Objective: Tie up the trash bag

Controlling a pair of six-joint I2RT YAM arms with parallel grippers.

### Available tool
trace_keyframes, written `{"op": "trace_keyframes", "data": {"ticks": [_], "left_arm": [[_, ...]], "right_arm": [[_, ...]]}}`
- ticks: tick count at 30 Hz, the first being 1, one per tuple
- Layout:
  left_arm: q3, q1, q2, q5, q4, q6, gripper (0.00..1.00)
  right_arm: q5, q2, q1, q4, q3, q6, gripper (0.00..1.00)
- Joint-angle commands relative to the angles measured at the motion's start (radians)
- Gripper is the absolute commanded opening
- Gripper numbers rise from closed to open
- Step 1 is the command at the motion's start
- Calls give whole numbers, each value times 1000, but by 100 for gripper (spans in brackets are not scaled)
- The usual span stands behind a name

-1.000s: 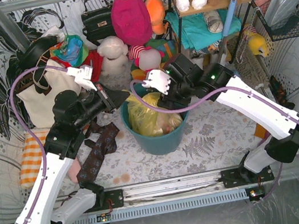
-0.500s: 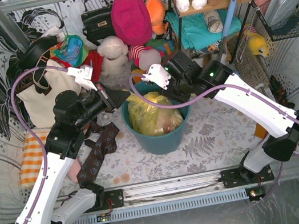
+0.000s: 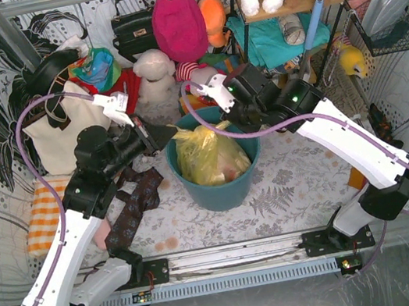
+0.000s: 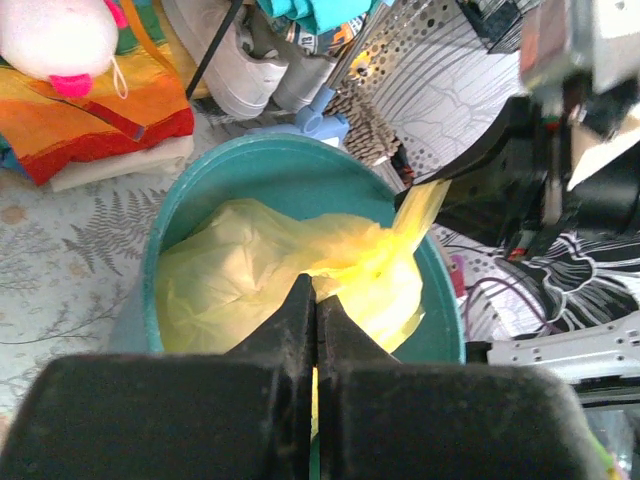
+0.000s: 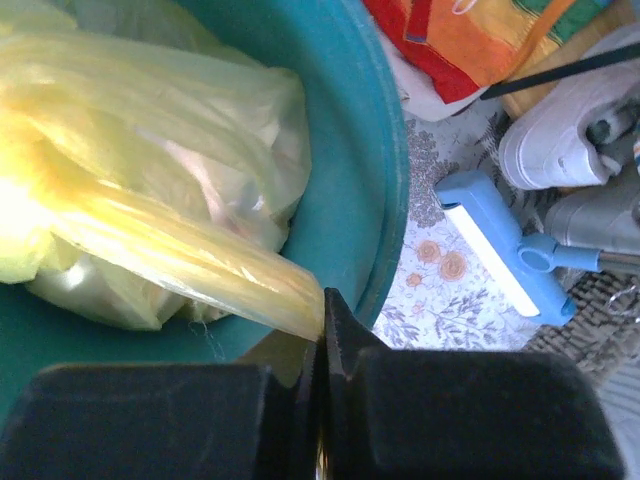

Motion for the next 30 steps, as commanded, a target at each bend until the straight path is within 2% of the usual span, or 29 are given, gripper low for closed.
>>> {"op": "trace_keyframes", "data": {"ticks": [1,7,12,16,21,26,30], "left_arm": [[-27,5,-30,-45,62,87,0],[-82,4,-75,-58,105,240,0],[-80,3,-117,-140,82,348,0],[-8,3,-109,-222,30,397,0],[52,3,-118,-328,13,412,0],[15,3,-150,-377,23,384,0],[-57,3,-182,-368,11,343,0]], "right_arm": [[111,-30,-5,64,-1,229,0],[244,-153,-3,246,-152,554,0],[408,-255,-3,386,-308,713,0],[518,-269,-3,446,-289,700,0],[683,-272,-3,443,-204,674,0],[798,-320,-3,409,-239,701,0],[814,-376,-3,377,-336,777,0]]}}
